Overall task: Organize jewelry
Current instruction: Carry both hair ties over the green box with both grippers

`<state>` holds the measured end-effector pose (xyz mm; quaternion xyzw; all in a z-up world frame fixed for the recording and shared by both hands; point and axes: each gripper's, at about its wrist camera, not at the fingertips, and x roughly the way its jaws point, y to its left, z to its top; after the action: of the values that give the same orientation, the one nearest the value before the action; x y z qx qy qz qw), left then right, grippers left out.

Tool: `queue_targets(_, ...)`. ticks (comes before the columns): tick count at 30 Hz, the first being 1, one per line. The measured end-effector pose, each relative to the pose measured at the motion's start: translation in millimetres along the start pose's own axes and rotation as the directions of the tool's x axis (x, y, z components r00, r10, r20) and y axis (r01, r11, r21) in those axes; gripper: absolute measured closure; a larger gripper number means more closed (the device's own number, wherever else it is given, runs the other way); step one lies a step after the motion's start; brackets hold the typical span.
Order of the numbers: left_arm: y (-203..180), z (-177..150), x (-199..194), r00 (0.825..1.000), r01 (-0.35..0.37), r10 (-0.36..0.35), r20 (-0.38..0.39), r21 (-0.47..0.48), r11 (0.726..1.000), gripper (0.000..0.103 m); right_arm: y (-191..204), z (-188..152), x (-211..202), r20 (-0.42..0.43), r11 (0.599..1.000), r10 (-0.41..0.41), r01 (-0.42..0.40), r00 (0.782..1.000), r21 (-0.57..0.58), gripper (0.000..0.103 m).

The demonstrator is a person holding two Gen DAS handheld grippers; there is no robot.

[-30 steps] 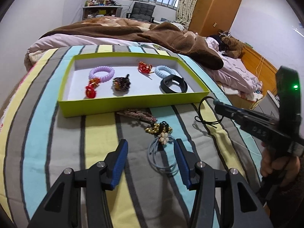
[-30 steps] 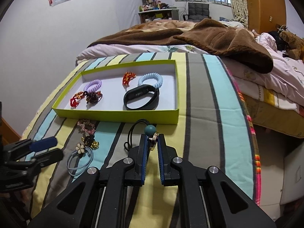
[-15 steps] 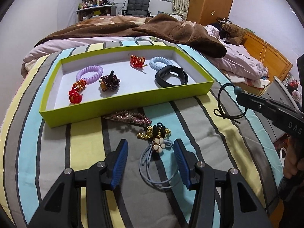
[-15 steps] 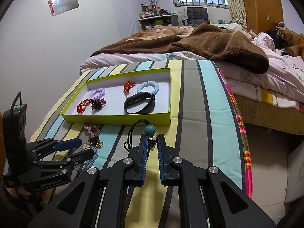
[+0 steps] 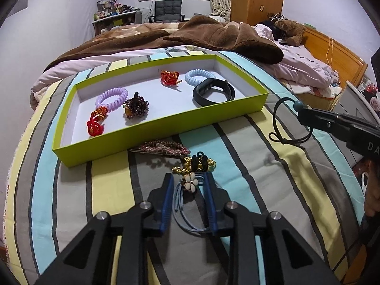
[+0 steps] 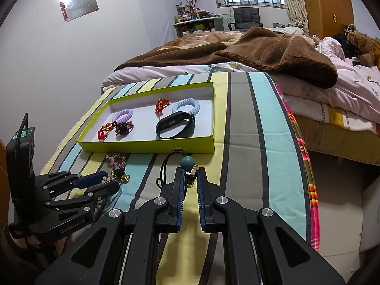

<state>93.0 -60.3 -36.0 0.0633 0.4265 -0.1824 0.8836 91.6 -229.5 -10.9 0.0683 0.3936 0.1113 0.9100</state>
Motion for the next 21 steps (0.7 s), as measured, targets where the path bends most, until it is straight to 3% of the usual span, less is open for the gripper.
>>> queue_targets(4, 1, -2, -2, 1.000, 0.008, -0.008, 0.003, -0.005, 1.000, 0.086, 0, -1, 0, -0.002, 1.000, 0.001, -0.001, 1.000, 0.002, 0.092)
queue_targets(21, 11, -1, -23, 0.999, -0.002, 0.003, 0.054, -0.023, 1.000, 0.087, 12, 1, -1, 0.004, 1.000, 0.006, -0.006, 1.000, -0.008, 0.092)
